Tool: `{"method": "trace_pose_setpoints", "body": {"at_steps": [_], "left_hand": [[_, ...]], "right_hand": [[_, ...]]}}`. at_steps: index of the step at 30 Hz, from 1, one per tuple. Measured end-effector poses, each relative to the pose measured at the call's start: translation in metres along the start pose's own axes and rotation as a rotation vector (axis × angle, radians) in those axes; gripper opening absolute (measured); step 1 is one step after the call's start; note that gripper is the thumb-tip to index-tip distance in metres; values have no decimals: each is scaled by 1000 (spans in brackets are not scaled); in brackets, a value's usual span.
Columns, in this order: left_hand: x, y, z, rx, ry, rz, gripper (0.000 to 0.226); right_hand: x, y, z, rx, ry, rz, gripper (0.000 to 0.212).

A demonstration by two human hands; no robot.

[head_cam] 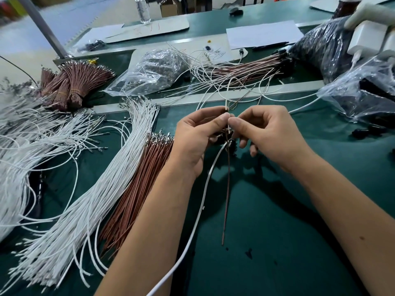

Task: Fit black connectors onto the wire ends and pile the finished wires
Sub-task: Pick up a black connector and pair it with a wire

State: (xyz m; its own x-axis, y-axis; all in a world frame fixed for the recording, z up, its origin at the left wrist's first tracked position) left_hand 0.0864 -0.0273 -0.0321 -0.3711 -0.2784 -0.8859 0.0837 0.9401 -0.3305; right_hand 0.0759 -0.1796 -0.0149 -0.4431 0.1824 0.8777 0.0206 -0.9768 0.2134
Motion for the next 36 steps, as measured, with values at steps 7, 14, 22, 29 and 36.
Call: {"method": "trace_pose_setpoints", "body": {"at_steps": [7,14,22,29,36], "left_hand": [[5,-7,0,53,71,-102,24],[-3,4,1,44,51,-260,19],[-6,-11,-8,174,41,-163,15],[-12,-20,-14,305,-10,-207,12],[-7,-38,-25,479,54,-78,18]], "right_hand": [[5,-6,-1,62,10,50,7],[17,-29,-16,556,-7,105,10],[11,-33,-15,412,-98,311,31],[22,-37,-25,608,-71,433,20],[24,-55,-46,875,-140,485,28]]}}
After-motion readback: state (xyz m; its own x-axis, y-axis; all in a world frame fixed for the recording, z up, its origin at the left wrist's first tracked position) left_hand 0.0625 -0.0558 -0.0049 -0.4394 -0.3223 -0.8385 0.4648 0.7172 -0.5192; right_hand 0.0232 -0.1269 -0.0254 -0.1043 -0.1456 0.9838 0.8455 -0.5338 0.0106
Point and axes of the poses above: each hand's wrist, its own z-axis towards the middle knuckle, its own y-axis out of the back of the hand, x = y × z, the point moved 9 cm from there along z, towards the middle knuckle, and after that the axes turned 15 degrees about y, right-handed, at the moved point
